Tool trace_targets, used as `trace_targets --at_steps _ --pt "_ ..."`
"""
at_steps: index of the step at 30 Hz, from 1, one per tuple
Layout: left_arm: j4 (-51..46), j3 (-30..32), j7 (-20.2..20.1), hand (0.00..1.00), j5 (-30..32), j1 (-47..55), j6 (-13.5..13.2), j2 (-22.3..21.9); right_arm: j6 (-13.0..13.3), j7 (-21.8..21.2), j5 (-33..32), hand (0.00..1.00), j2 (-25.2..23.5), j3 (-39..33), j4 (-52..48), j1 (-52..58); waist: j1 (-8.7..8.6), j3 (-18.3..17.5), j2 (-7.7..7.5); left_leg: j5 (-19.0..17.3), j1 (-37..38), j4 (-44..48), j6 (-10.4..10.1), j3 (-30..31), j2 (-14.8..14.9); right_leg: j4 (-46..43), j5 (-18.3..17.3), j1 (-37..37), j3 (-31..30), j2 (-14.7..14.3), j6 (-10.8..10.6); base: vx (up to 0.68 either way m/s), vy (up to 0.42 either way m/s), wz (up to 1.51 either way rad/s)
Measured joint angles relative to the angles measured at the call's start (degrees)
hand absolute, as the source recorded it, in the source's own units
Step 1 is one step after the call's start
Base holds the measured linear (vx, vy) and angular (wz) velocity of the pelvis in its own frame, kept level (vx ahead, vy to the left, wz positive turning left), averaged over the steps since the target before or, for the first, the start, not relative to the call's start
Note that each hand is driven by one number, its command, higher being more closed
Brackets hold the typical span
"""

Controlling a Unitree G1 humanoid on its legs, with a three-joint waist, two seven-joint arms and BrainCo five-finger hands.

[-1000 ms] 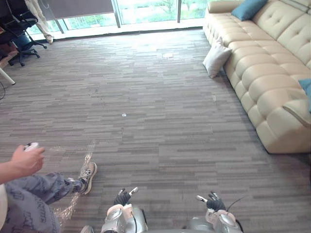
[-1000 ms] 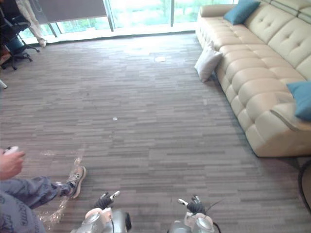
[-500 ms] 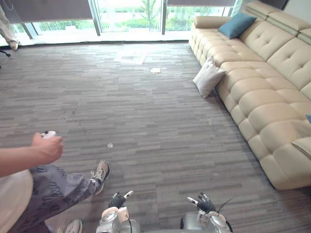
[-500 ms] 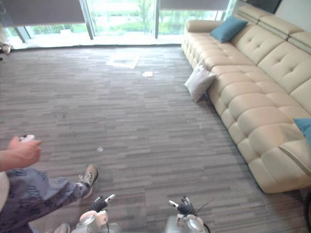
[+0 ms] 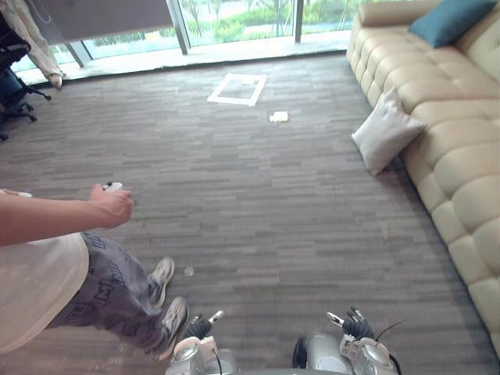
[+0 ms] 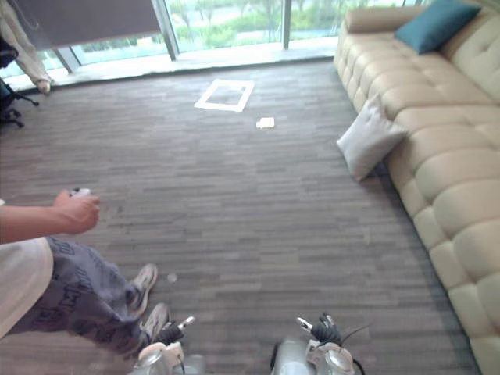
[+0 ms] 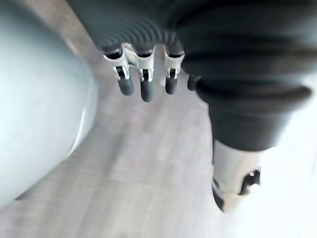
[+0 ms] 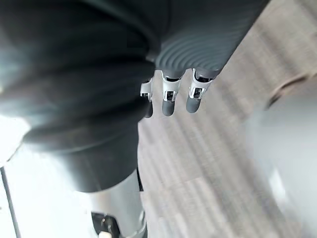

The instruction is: Pick up cushions and gather them together orderly.

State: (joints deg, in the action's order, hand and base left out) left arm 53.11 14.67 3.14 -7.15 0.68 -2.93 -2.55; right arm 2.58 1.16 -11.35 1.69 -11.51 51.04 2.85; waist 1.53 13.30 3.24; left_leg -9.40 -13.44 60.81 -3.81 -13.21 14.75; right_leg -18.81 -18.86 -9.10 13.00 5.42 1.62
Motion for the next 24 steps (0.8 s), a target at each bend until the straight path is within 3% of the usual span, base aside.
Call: trace_targets --at_steps 1,3,4,5,6,9,12,13,15,16,17,18,20,21,22,23,24 --pt "-0.5 0.0 0.0 0.00 -0.7 0.1 -0.1 0.1 -0.2 0.0 0.0 0.00 -0.2 0.5 0.0 0.0 0.15 -0.1 -0.12 -0.9 -1.7 -6.0 0.4 -1.5 0.1 1.7 -0.3 -1.7 -0.7 0.3 -0.7 0.56 0.151 -0.50" --pt "-0.7 0.0 0.3 0.00 -2.1 0.3 -0.5 0.1 -0.3 0.0 0.0 0.00 -0.9 0.6 0.0 0.4 0.90 -0.5 -0.75 0.4 -2.3 -30.5 -0.1 -3.5 -3.2 4.2 -2.1 -5.5 -3.2 2.7 -3.7 0.61 0.244 -0.68" --pt "-0.7 -0.1 0.4 0.00 -2.2 0.6 -0.7 0.1 -0.4 0.1 0.1 0.00 -1.2 0.7 0.4 0.5 1.69 -0.9 -0.89 8.2 -1.6 -38.7 -0.6 -1.7 -5.2 4.5 -3.7 -6.8 -5.8 3.0 -5.6 0.67 0.312 -0.80" --pt "-0.7 -0.1 0.4 0.00 -2.2 0.4 -0.7 1.0 -0.4 0.2 0.1 0.00 -1.5 0.8 1.8 0.4 1.87 -1.3 -2.33 7.4 -1.1 -38.2 1.2 -2.0 -6.5 4.4 -3.8 -7.3 -7.7 4.4 -5.8 0.83 0.372 -0.42" --pt "-0.5 0.0 0.6 0.00 -2.1 0.4 -0.6 2.2 -0.7 0.0 0.1 0.00 -2.7 1.6 2.4 0.3 0.74 -3.1 -4.63 6.4 -1.6 -37.5 2.2 -3.2 -7.9 4.9 -0.7 -6.6 -10.9 5.7 -4.7 0.57 0.250 -0.17" --pt "-0.6 0.1 0.3 0.00 -2.0 0.3 -0.5 3.0 -0.9 -0.1 0.2 0.00 -4.7 1.6 2.3 0.8 1.44 -4.0 -6.62 2.8 -0.7 -31.1 4.9 -5.3 -7.4 0.9 7.1 -5.5 -17.2 6.9 -6.4 0.61 0.289 -0.43" --pt "1.5 -0.9 0.2 0.00 -1.9 0.6 -0.4 3.2 -0.4 -0.1 0.2 0.00 -5.0 1.7 1.4 1.1 1.54 -4.0 -6.50 -1.6 8.6 -34.9 5.3 -8.4 -9.1 -22.5 18.2 3.8 -22.0 7.7 -13.0 0.53 0.204 -0.64" --pt "2.5 -2.1 0.1 0.00 -1.9 0.1 -0.1 3.3 -0.1 -0.2 0.7 0.00 -4.8 1.7 0.1 1.1 1.01 -3.7 -6.23 -5.8 13.4 -37.6 4.4 -8.3 -10.2 -39.4 18.7 12.6 -22.2 7.3 -14.5 0.54 0.097 -0.35" --pt "3.9 -3.4 0.1 0.00 -1.8 -0.6 0.5 3.3 -0.1 -0.2 2.3 0.00 -4.2 1.7 -1.0 1.2 0.78 -3.5 -6.43 -8.2 19.2 -39.8 4.1 -9.0 -11.2 -47.8 12.7 20.0 -18.8 6.9 -11.0 0.38 0.041 -0.26" --pt "3.9 -4.0 0.1 0.00 -1.8 -0.8 0.7 2.8 0.0 -0.2 2.5 0.00 -3.6 1.5 -2.0 1.3 0.57 -3.4 -5.67 -9.1 22.7 -42.3 3.6 -8.9 -11.2 -47.6 9.1 23.5 -15.7 5.7 -8.9 0.41 0.025 -0.09" --pt "4.0 -4.8 0.1 0.00 -1.7 -0.8 0.9 2.6 0.3 -0.3 2.5 0.00 -3.3 1.5 -3.2 1.9 0.13 -3.3 -5.35 -10.0 24.8 -44.0 3.4 -8.4 -11.0 -45.2 6.9 26.6 -13.0 4.9 -8.7 0.58 -0.001 0.16" --pt "4.6 -4.9 0.0 0.00 -1.4 -0.9 0.8 2.2 0.7 -0.3 2.4 0.00 -3.1 1.5 -3.4 1.8 -0.69 -3.1 -5.51 -10.3 26.9 -45.5 3.6 -7.6 -11.0 -40.3 5.2 28.6 -10.2 4.5 -7.0 0.43 -0.048 0.39" --pt "5.2 -5.6 0.0 0.00 -1.2 -1.1 0.9 1.0 0.9 -0.3 2.4 0.00 -2.3 1.0 -3.1 1.7 -1.66 -3.1 -5.33 -11.3 31.1 -48.6 2.5 -5.2 -10.7 -27.8 4.8 30.2 -6.7 3.2 -5.5 0.48 -0.155 0.67" --pt "5.2 -5.8 -0.1 0.00 -0.7 -1.1 0.9 0.4 0.9 -0.3 2.4 0.00 -1.7 1.1 -2.5 2.0 -1.83 -3.1 -5.77 -12.5 32.8 -49.5 0.8 -3.2 -11.0 -18.5 7.0 29.6 -6.7 2.8 -5.9 0.63 -0.250 0.80" --pt "5.6 -5.8 -0.1 0.00 -0.4 -1.6 0.8 -0.3 0.8 -0.4 2.3 0.00 -1.1 0.9 -2.0 2.1 -2.19 -2.6 -5.22 -13.6 34.5 -49.7 0.0 -1.4 -10.9 -19.2 8.2 28.6 -6.1 2.5 -1.7 0.54 -0.188 0.58" --pt "6.4 -7.4 -1.0 0.00 0.4 -1.7 1.0 -0.4 0.8 -0.3 2.3 0.00 0.5 0.3 -0.5 1.5 -1.52 -2.5 -2.86 -12.4 35.2 -49.6 1.1 0.4 -10.2 -20.1 6.2 27.4 -4.5 2.4 -1.6 0.51 -0.165 0.38" --pt "5.8 -7.1 -1.0 0.00 0.5 -1.6 0.8 -0.7 0.8 -0.3 2.3 0.00 0.8 -0.2 -0.2 1.5 -1.87 -2.4 -2.42 -10.1 34.4 -48.3 0.9 1.8 -10.1 -21.4 4.3 27.2 -4.5 2.7 -1.3 0.45 -0.163 0.31"
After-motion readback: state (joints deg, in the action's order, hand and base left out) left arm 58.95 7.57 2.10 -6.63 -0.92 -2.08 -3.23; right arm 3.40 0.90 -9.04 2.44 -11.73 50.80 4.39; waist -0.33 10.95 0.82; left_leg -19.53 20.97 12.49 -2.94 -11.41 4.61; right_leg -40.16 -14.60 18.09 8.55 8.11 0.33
